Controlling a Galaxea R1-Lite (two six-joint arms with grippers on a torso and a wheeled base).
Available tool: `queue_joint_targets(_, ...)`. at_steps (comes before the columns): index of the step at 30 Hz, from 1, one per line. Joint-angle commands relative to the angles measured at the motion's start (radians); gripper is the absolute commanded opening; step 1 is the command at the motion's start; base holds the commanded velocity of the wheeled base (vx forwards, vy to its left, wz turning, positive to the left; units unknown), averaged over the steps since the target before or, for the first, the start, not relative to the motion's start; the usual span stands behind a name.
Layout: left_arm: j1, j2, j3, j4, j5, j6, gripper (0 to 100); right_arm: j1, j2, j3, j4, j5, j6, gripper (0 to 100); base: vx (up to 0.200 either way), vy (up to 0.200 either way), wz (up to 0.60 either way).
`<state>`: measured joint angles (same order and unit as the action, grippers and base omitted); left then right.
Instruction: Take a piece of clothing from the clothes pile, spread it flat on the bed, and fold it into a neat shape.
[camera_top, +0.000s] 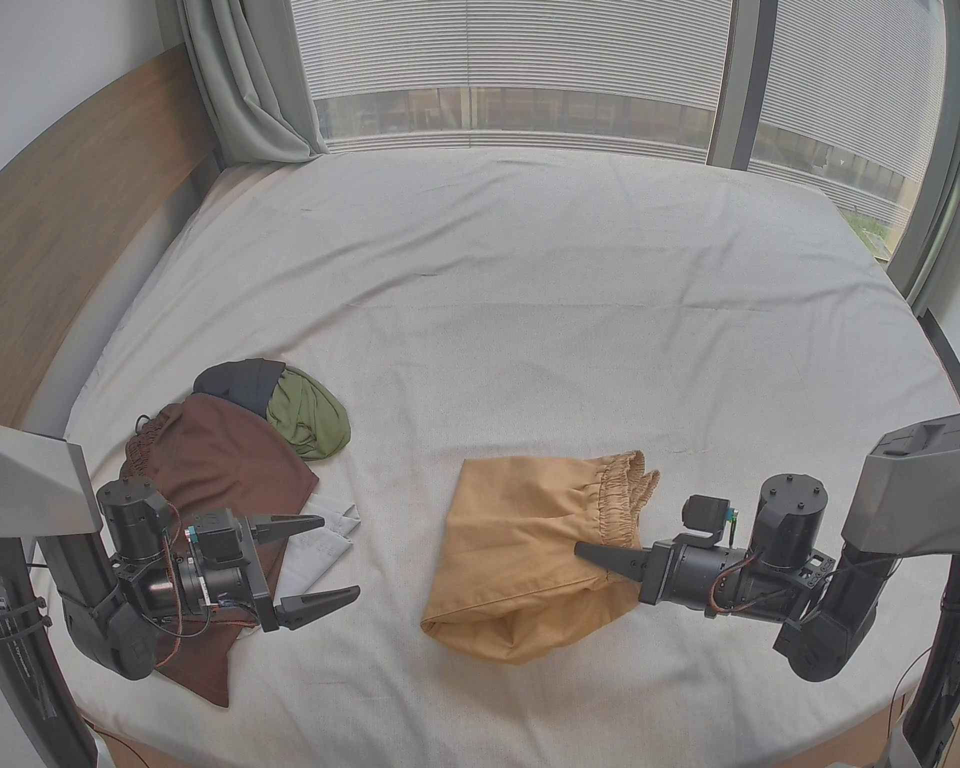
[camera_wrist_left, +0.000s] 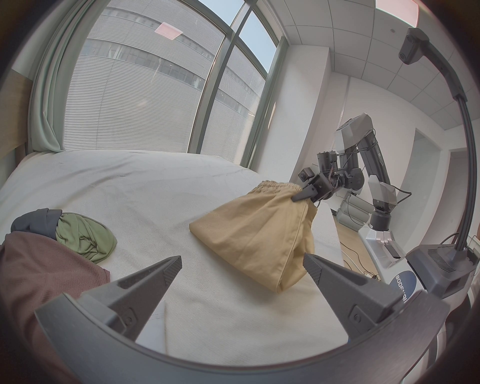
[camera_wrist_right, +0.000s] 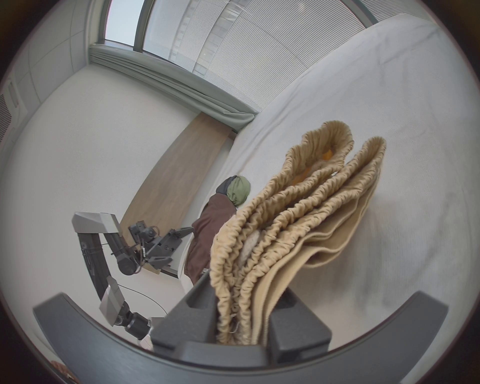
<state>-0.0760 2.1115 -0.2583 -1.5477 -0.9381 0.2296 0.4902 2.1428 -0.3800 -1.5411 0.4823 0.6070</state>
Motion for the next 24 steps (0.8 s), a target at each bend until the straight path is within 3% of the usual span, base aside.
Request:
queue_joint_targets(1, -0.002, 0.002, -0.001, 0.000, 0.001, -0.001, 100, -0.004, -0.061, -0.011, -0.001, 0.024, -0.001, 0, 0.000, 0.000, 0.00)
queue_joint_targets(18, -0.005, 0.002, 0.004, 0.000, -0.001, -0.001, 100, -0.016, -0.093, -0.092, 0.002, 0.074, -0.006, 0, 0.000, 0.000, 0.00)
queue_joint_targets(24, -0.007, 0.002, 0.002, 0.000, -0.001, -0.001, 100, -0.045, -0.136, -0.135, 0.070, 0.119, -0.001, 0, 0.000, 0.000, 0.00)
